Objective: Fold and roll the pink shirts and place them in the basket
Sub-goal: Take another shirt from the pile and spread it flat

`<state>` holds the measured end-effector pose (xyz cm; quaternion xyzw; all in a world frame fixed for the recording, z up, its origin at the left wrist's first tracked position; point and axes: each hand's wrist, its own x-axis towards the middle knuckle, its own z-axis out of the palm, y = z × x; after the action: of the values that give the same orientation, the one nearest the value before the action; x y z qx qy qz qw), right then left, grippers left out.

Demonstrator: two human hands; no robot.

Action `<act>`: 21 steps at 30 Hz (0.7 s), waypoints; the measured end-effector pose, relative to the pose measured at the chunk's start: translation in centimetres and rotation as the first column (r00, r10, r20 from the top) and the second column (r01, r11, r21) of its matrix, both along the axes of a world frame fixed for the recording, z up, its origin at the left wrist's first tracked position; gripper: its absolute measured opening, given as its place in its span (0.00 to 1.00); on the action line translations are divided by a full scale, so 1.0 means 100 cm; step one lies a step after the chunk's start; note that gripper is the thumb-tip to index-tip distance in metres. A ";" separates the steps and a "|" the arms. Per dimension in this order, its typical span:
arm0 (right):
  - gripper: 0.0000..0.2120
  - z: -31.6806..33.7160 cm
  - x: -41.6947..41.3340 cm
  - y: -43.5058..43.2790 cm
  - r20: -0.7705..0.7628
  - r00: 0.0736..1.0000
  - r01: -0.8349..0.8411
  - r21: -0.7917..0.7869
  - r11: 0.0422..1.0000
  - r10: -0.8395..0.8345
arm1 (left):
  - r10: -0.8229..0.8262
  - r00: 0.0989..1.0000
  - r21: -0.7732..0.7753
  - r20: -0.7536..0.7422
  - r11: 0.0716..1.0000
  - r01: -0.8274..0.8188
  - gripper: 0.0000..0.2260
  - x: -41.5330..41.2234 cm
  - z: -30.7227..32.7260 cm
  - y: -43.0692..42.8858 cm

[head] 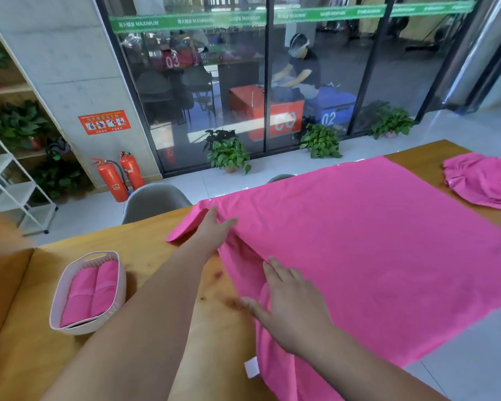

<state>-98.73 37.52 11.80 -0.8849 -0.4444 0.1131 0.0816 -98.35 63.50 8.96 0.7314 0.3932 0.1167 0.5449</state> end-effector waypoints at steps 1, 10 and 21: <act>0.47 0.005 0.011 -0.009 0.006 1.000 0.000 0.002 1.000 0.000 | -0.005 1.000 0.011 0.008 1.000 0.005 0.39 0.012 0.006 -0.008; 0.49 0.037 0.112 -0.101 0.059 0.998 0.000 0.022 1.000 -0.001 | -0.020 0.998 0.131 0.051 0.991 0.013 0.37 0.113 0.050 -0.085; 0.47 0.070 0.217 -0.193 0.071 0.997 0.039 0.050 0.998 -0.043 | -0.076 0.994 0.138 0.077 0.988 0.065 0.47 0.228 0.081 -0.160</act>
<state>-77.03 18.22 18.82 -0.8951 -0.4314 0.0684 0.0892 -75.53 47.53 17.03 0.7745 0.3356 0.1538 0.5136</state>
